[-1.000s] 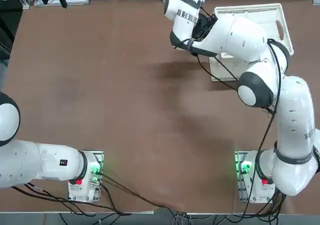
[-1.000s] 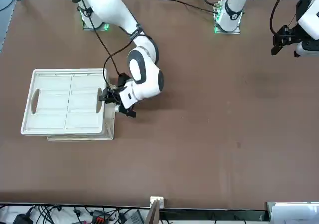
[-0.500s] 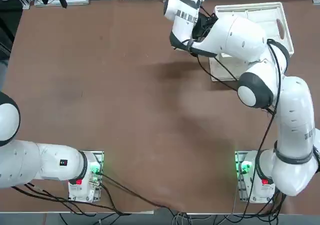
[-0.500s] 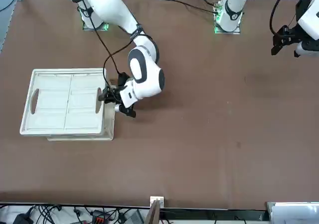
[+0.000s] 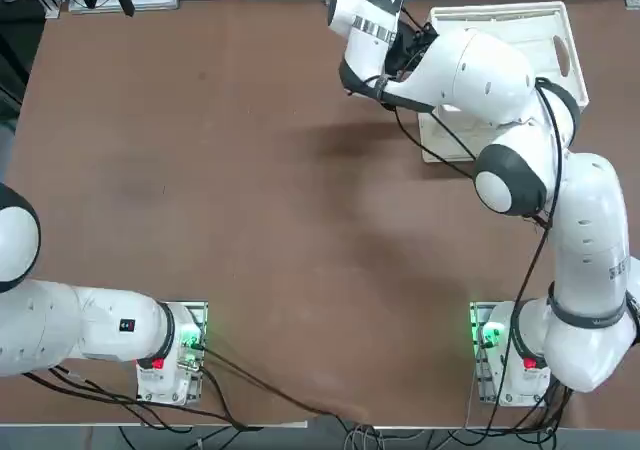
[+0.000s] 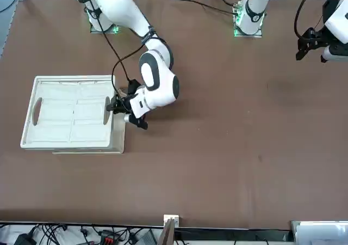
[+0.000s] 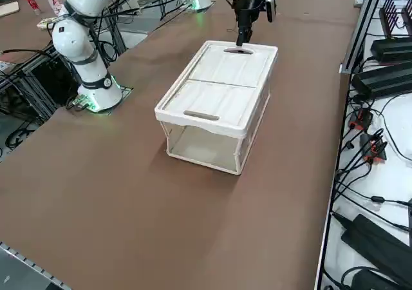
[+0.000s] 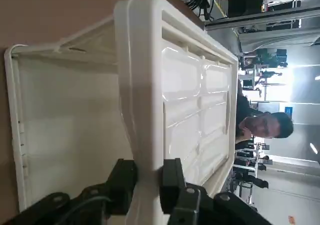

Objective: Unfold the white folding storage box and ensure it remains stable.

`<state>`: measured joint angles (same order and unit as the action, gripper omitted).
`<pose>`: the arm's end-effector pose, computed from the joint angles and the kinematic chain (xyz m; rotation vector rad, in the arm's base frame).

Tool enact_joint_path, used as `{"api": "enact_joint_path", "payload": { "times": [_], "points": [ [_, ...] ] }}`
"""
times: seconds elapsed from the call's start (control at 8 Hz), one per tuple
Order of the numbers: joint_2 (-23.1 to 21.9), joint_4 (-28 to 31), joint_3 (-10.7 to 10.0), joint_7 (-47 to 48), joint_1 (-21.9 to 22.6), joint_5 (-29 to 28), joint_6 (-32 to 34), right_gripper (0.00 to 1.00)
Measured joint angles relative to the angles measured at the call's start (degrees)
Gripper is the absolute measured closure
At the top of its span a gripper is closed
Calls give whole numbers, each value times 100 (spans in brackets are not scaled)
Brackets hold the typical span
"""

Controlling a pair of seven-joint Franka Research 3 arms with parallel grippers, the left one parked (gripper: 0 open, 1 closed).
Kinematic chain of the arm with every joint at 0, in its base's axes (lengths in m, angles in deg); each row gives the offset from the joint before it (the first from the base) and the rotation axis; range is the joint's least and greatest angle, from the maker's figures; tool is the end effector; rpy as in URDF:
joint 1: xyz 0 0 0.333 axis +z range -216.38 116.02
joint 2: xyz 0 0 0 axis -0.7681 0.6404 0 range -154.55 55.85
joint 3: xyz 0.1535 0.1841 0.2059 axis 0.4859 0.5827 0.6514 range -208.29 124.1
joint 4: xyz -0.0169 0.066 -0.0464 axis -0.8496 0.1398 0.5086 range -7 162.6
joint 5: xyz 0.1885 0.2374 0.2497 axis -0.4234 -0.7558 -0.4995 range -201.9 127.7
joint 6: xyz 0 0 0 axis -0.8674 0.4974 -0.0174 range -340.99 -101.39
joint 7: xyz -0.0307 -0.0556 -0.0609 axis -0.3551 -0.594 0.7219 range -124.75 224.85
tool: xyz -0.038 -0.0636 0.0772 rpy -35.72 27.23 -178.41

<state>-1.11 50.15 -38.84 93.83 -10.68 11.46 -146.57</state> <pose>0.5787 0.3853 0.3130 2.0736 -0.0006 0.0690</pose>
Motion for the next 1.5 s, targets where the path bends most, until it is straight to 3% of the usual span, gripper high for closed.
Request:
{"api": "enact_joint_path", "payload": {
  "times": [1.5],
  "points": [
    [21, 0, -1, 4, 71, -7, 175, 70]
  ]
}}
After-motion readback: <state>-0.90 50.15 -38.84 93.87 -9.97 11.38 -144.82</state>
